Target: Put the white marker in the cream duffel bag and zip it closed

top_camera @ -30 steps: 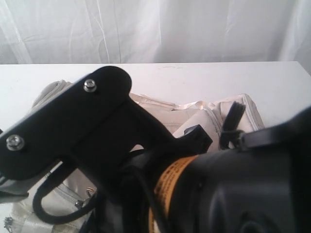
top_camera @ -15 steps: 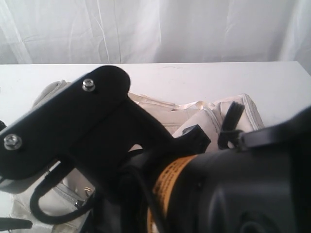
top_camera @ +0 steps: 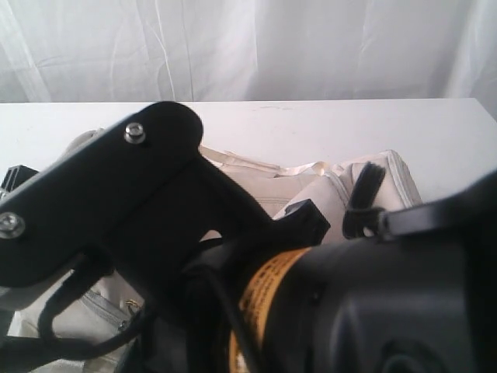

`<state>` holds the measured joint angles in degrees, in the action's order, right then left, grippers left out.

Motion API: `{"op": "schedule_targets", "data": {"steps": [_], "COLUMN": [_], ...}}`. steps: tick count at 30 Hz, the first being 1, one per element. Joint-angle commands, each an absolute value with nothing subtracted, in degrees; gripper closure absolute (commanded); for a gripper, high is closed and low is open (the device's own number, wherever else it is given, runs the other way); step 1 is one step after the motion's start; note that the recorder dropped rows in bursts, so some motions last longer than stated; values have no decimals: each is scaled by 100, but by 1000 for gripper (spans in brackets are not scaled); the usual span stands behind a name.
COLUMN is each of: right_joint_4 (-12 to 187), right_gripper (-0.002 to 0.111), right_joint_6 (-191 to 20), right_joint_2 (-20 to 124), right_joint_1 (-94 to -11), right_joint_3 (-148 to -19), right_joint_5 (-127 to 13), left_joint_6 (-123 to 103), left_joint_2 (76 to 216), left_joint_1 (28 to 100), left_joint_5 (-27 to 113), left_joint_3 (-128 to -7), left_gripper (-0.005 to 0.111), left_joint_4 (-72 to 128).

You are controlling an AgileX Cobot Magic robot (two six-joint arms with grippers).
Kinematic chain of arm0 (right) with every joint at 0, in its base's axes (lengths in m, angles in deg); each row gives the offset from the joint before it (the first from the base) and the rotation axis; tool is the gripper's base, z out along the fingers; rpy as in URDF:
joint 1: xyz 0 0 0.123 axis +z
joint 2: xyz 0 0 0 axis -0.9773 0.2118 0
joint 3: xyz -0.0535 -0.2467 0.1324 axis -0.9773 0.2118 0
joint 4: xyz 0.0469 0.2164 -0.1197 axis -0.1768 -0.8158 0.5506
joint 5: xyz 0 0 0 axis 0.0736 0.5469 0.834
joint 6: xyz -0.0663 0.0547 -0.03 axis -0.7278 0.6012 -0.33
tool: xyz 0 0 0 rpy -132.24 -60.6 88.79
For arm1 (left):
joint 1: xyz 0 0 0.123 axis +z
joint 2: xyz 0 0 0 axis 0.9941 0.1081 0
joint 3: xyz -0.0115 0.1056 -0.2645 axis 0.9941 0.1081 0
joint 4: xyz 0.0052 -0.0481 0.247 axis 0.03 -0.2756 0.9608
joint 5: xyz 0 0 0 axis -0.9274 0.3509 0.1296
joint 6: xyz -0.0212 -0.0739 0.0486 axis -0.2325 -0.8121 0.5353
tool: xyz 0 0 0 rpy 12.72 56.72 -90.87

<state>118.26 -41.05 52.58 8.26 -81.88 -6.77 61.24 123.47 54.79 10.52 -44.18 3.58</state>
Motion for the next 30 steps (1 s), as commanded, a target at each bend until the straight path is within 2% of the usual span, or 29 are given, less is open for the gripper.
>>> {"op": "schedule_targets", "data": {"steps": [1,8,12,18,30], "right_joint_4": [11900,11900,11900,11886,12097], "right_gripper": [108,108,108,108,108], "right_joint_6": [-4142,-4142,-4098,-4098,-3870], "right_joint_2": [5188,5188,5188,5144,4324], "right_joint_1": [847,847,847,847,847], "right_joint_3": [-8172,-8172,-8172,-8172,-7619], "right_joint_5": [-739,-739,-349,861,1288], "left_joint_6": [6255,6290,6241,6241,5966], "left_joint_2": [12338,12338,12338,12338,12328], "left_joint_1": [5441,5441,5441,5441,5441], "left_joint_5": [1645,1920,1966,2094,2234], "left_joint_3": [-4128,-4012,-4012,-4012,-4012], "left_gripper": [49,89,107,107,107], "left_joint_4": [185,-215,-232,-232,245]}}
